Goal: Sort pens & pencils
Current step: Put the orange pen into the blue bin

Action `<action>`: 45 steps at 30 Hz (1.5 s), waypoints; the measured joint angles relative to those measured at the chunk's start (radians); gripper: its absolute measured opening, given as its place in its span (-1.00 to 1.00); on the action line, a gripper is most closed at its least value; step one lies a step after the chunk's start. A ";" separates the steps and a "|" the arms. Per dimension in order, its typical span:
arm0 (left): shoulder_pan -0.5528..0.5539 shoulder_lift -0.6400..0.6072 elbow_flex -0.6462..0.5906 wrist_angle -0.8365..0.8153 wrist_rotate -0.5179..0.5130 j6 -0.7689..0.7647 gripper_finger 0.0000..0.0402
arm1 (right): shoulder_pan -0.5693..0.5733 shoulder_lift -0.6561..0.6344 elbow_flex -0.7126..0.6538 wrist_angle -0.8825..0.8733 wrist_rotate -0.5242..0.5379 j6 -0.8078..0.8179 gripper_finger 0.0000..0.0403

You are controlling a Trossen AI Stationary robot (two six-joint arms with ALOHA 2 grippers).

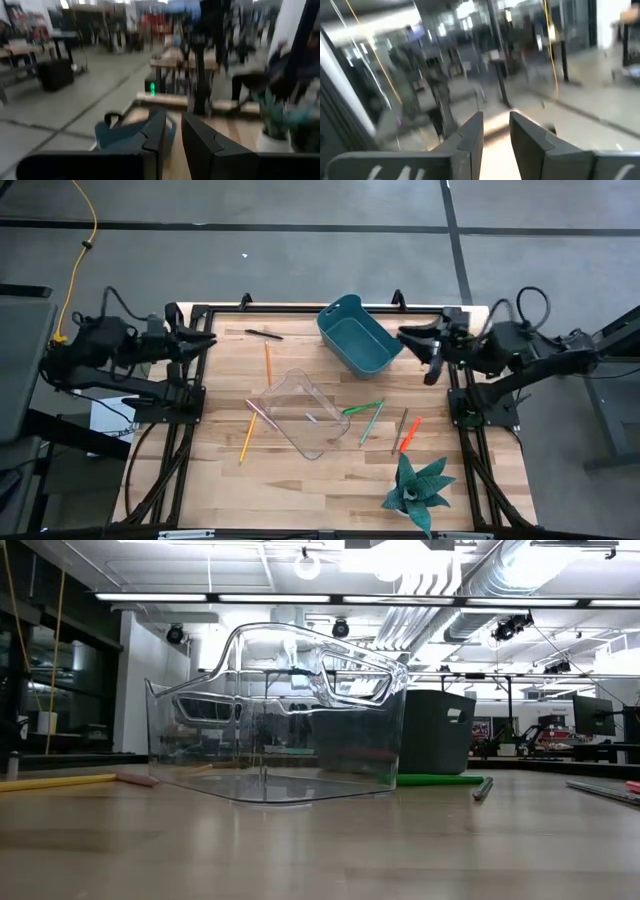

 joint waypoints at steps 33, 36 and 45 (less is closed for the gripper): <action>0.000 0.395 0.115 -0.446 -0.007 -0.236 -0.75 | -0.092 0.700 0.326 -0.997 -0.514 0.868 -0.58; 0.000 0.401 0.115 -0.462 -0.007 -0.234 -0.75 | -0.054 0.741 0.326 -0.981 -0.514 0.895 -0.58; 0.000 0.397 0.115 -0.507 -0.004 -0.224 -0.75 | 0.056 0.682 0.177 -0.903 -0.515 1.153 -0.58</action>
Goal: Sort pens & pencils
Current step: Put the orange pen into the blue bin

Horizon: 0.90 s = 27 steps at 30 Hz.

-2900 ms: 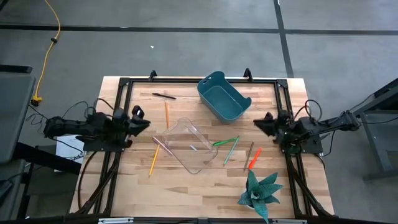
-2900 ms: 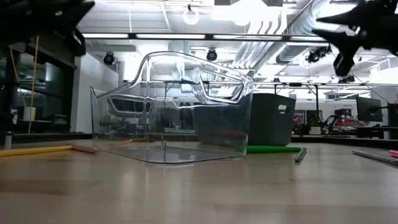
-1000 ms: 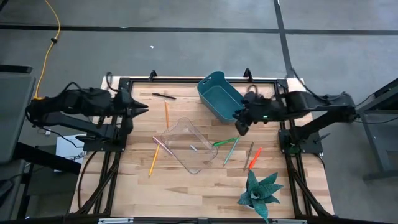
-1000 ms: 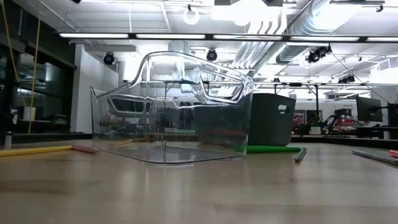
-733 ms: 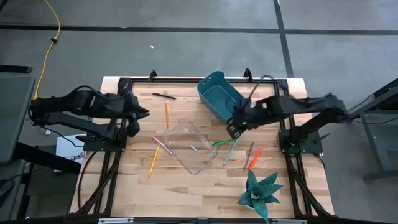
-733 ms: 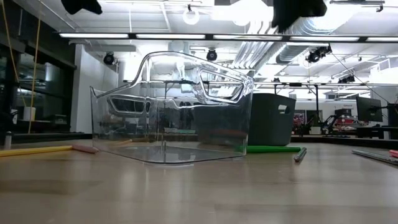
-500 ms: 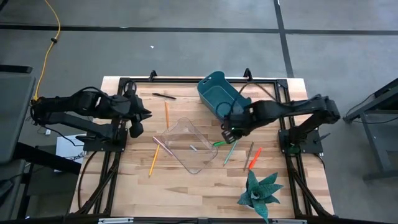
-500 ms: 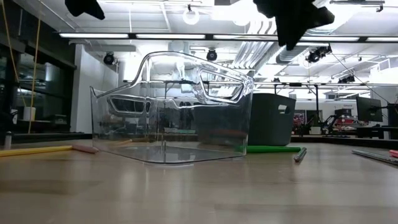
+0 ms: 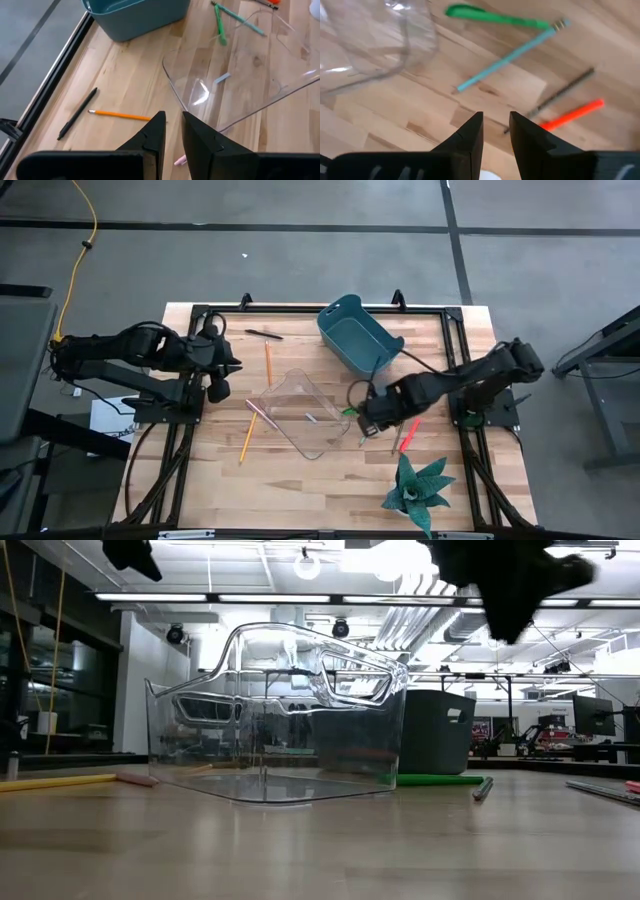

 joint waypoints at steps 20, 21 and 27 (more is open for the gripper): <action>0.000 0.003 -0.001 -0.023 -0.054 0.057 -0.75 | 0.061 -0.329 -0.472 0.223 -0.030 0.509 -0.58; 0.000 0.003 -0.001 -0.026 -0.054 0.068 -0.75 | 0.053 -0.323 -0.472 0.230 -0.029 0.526 -0.58; 0.000 0.002 -0.001 -0.031 -0.048 0.103 -0.75 | 0.009 -0.305 -0.472 0.260 0.000 0.637 -0.58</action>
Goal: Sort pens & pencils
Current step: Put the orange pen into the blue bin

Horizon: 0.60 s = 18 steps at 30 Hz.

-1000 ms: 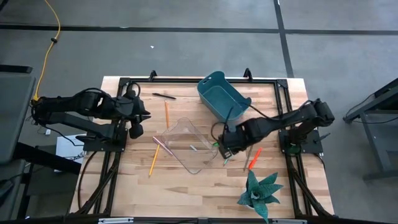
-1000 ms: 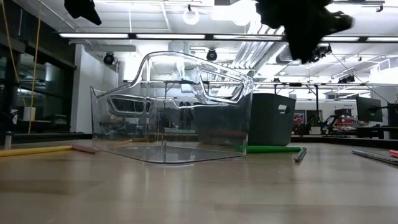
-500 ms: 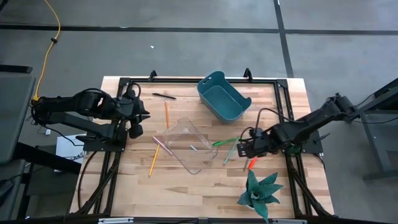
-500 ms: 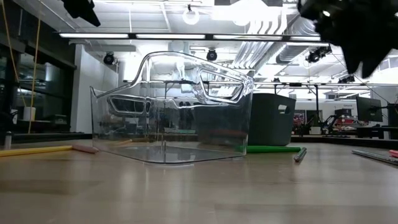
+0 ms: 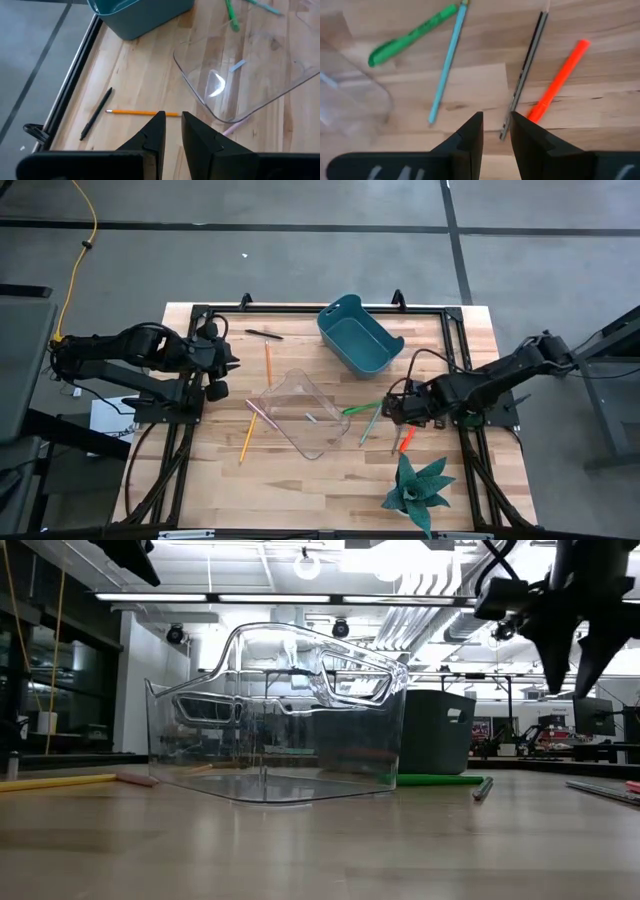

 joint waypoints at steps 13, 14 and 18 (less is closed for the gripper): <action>0.000 0.000 0.000 -0.004 -0.005 0.120 -0.75 | -0.004 0.136 0.000 -0.008 -0.106 0.153 -0.58; 0.000 0.000 0.000 -0.004 -0.005 0.127 -0.75 | 0.000 0.140 0.000 -0.008 -0.106 0.165 -0.58; 0.000 0.000 0.000 -0.004 -0.001 0.147 -0.75 | 0.022 0.146 0.000 -0.018 -0.106 0.205 -0.58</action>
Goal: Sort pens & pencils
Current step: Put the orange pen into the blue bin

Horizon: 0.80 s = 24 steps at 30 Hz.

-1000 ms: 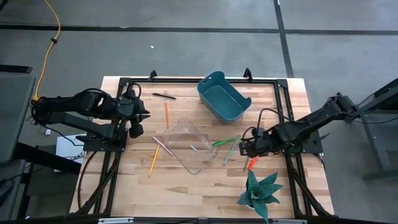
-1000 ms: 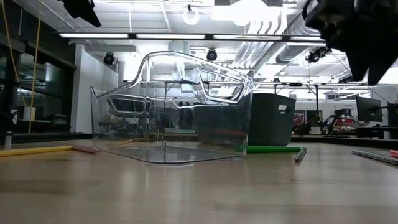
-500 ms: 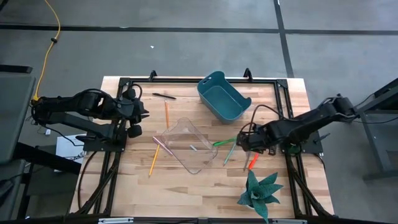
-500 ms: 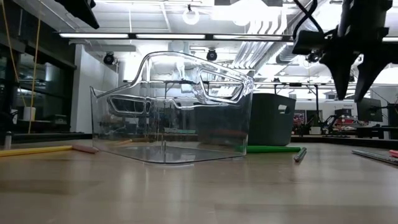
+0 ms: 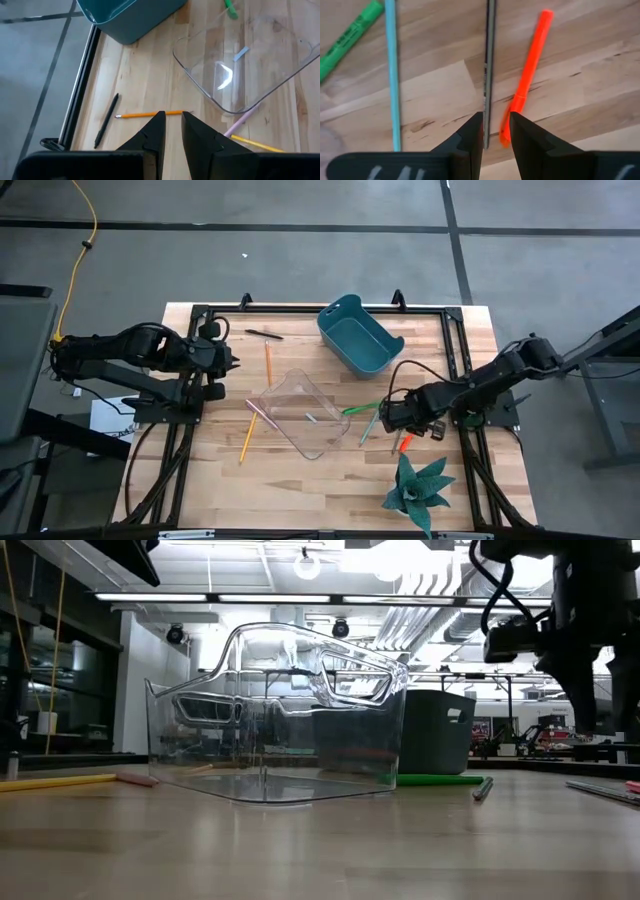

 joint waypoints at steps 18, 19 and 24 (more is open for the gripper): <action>0.000 0.000 0.000 -0.058 0.007 0.001 -0.75 | 0.010 -0.216 -0.022 -0.179 0.041 0.012 -0.53; 0.000 0.000 0.000 -0.058 0.007 0.001 -0.75 | 0.007 -0.234 -0.044 -0.166 0.046 0.012 -0.53; 0.000 0.000 0.000 -0.058 0.027 -0.004 -0.75 | -0.008 -0.294 -0.189 0.023 0.044 0.013 -0.53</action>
